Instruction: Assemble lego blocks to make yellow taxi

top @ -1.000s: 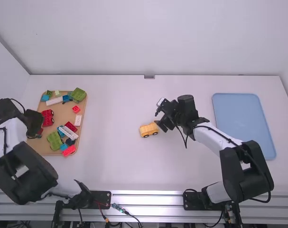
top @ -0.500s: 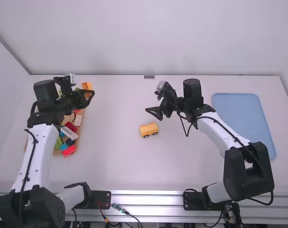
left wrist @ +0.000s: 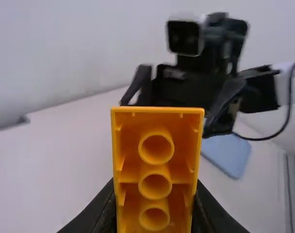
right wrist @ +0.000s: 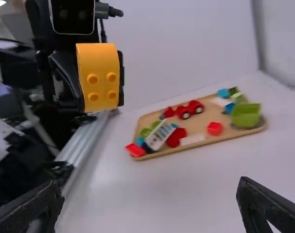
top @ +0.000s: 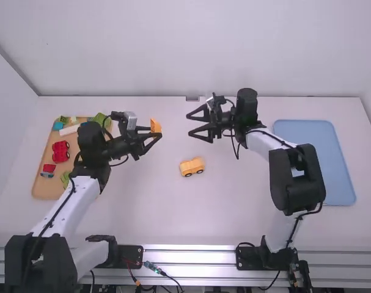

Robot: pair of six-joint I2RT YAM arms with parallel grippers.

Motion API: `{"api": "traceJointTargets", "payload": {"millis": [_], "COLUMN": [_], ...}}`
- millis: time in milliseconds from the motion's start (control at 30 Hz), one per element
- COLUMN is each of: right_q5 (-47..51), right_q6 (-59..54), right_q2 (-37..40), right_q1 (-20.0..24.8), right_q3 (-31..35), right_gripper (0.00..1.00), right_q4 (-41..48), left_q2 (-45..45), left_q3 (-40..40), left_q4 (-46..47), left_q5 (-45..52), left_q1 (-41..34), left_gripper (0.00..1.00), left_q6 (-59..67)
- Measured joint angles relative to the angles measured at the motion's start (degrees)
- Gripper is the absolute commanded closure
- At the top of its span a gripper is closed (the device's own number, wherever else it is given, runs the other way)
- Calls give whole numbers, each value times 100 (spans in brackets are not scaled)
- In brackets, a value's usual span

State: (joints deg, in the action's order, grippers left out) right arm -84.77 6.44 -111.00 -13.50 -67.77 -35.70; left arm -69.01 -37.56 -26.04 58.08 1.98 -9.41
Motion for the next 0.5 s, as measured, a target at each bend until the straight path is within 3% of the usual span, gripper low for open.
{"api": "traceJointTargets", "payload": {"millis": [133, 500], "right_q5": [-223, -358], "right_q6": [267, 612], "right_q2": [-109, -109], "right_q1": [-326, -691], "right_q3": [-11, -251], "right_gripper": [6, 5], "right_q4": [2, 20], "left_q2": [-221, -1126], "left_q3": [595, 501], "left_q4": [-1045, -1298], "left_q5": [238, 885], "left_q1": [0, 0], "left_gripper": [98, 98], "left_q6": [-553, -866]}}
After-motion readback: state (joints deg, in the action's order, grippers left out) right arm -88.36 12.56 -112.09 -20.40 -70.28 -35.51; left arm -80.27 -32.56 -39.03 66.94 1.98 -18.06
